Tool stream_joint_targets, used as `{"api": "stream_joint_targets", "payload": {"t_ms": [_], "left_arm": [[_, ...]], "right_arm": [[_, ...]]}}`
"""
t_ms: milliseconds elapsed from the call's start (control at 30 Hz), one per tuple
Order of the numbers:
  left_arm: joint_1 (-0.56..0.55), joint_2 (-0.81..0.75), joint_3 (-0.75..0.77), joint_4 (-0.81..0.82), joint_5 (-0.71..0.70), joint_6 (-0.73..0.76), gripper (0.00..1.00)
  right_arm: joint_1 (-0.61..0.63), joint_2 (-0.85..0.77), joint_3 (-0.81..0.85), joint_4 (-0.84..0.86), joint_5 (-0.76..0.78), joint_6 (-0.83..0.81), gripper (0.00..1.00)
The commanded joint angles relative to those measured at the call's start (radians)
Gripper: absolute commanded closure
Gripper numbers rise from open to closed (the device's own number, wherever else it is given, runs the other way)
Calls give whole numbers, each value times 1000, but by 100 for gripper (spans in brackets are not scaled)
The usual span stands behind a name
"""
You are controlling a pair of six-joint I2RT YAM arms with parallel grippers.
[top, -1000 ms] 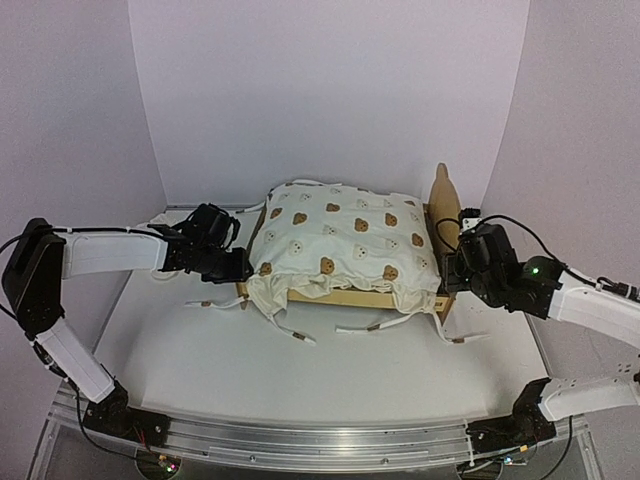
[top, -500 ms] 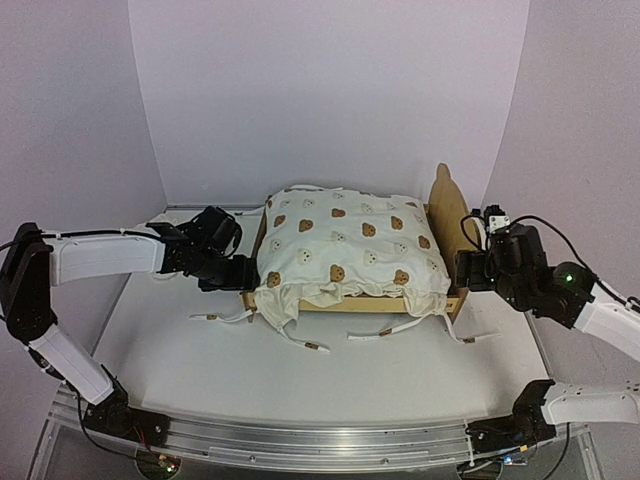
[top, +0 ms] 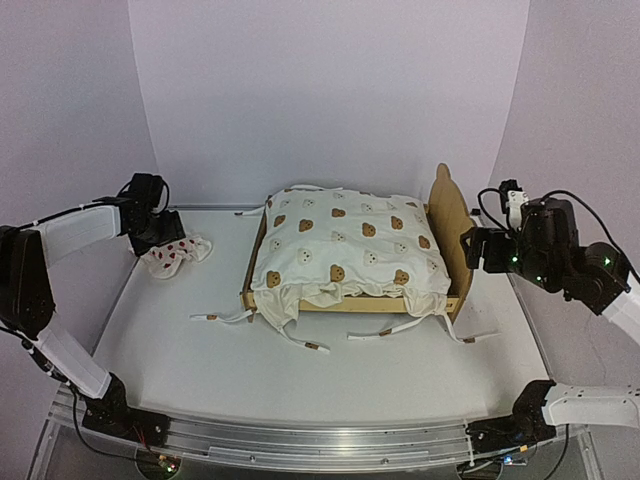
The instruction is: Set up the pet bed
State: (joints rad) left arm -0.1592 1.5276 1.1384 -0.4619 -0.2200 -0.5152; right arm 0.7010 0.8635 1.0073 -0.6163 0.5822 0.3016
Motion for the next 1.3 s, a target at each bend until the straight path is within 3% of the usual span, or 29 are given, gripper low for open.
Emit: {"api": "stream_joint_targets", "payload": {"t_ms": [0,267,567,800,900,1167,1267], "left_arm": [[121,8,-67,165,188,-21,14],[241,77,-140,316,273,-81,15],[250,207,-166,532,381,-94,15],[250,337,-104,563,381,-145,23],[250,376,-90,583,381,-156,33],[247,379,-97,630,416,-118,94],[224,319,-117,623,422,-82,100]], "right_arm": [[-1,14,35,-36,-88,38,2],[0,16,11,-36,-143,63,2],[-1,-14,-20,-41,-164,77,2],[0,-65,-18,-83,-129,64,2],[-1,-90,-16,-102,-124,61,2],[-1,-94,4,-125,-158,35,3],[-1,-75,31,-126,-225,15,5]]}}
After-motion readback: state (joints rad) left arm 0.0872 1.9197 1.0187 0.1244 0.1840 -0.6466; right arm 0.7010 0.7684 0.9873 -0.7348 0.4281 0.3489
